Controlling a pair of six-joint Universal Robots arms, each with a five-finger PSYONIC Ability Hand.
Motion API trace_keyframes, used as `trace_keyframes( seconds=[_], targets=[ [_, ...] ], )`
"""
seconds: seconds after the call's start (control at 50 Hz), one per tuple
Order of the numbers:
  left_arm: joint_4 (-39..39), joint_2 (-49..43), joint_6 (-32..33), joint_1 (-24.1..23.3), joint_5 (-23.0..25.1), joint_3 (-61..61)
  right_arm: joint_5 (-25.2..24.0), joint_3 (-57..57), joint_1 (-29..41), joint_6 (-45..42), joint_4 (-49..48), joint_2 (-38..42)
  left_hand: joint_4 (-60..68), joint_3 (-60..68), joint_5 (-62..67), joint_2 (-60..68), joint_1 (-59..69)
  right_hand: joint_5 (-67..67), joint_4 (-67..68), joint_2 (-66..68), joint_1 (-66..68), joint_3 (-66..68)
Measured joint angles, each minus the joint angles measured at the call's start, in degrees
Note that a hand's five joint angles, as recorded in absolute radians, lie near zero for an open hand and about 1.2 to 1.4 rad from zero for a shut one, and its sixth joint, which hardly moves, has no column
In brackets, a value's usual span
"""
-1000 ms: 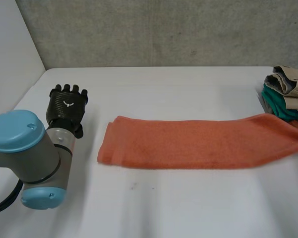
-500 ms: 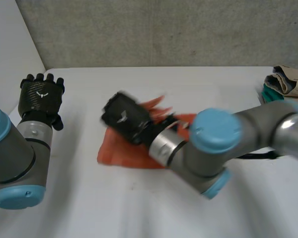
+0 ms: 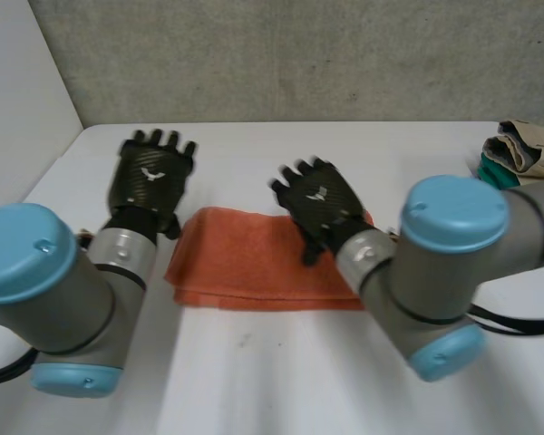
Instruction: Fold the laundry.
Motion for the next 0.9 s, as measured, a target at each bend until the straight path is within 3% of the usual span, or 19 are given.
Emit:
trace_keyframes(
  seconds=[0.14,0.28,0.36,0.4,0.44,0.58,0.62,0.72,0.78,0.9],
  targets=[
    [-0.3,-7.8,-0.4,-4.6,1.1,5.4,-0.1,7.9,-7.0,4.5,9.1,-2.5,0.0,0.0,0.0,0.0,0.0,0.0,0.0,0.0,0.0,0.0],
    [-0.9,-14.9,-0.2,-4.7,0.7,10.4,0.3,11.9,-10.3,4.0,8.8,-1.5,0.0,0.0,0.0,0.0,0.0,3.5,3.2,3.9,2.7,4.5],
    [-1.8,-17.2,-0.1,-3.8,0.5,11.8,0.9,12.9,-11.9,3.0,6.9,0.6,0.0,0.0,0.0,0.0,0.0,26.7,28.1,29.2,25.1,29.5],
    [-2.5,-17.6,-0.1,-3.4,0.4,11.8,1.2,13.1,-12.7,2.0,5.9,1.5,0.0,0.0,0.0,0.0,0.0,45.3,47.7,49.2,36.0,48.9],
    [-3.1,-17.6,-0.1,-3.1,0.4,11.7,1.5,13.1,-13.5,1.0,5.0,2.0,0.0,0.0,0.0,0.0,0.0,50.4,53.4,51.9,37.4,54.5],
    [-6.8,-15.3,-0.3,-3.0,-0.6,8.9,3.4,13.7,-15.5,-8.5,3.4,0.1,0.0,0.0,0.0,0.0,0.0,51.1,54.7,54.2,39.5,55.4],
    [-8.6,-12.6,-0.6,-3.0,-1.3,6.4,4.7,13.0,-15.5,-15.9,3.1,-2.7,0.0,0.0,0.0,0.0,0.0,51.9,54.7,54.7,41.6,55.4],
    [-9.9,-8.0,-0.9,-2.8,-1.7,2.7,5.3,9.9,-13.0,-24.7,2.2,-4.6,0.0,0.0,0.0,0.0,0.0,52.3,54.7,54.7,42.1,55.4],
    [-10.1,-5.6,-1.0,-2.3,-1.9,1.0,4.6,5.9,-7.5,-29.4,0.0,-3.4,0.0,0.0,0.0,0.0,0.0,52.4,54.7,54.7,42.1,55.4],
    [-10.0,-1.2,-1.0,0.6,-2.1,-1.0,-1.5,0.8,4.4,-32.4,-5.1,1.9,0.0,0.0,0.0,0.0,0.0,52.4,54.7,54.7,42.9,55.4]
  ],
)
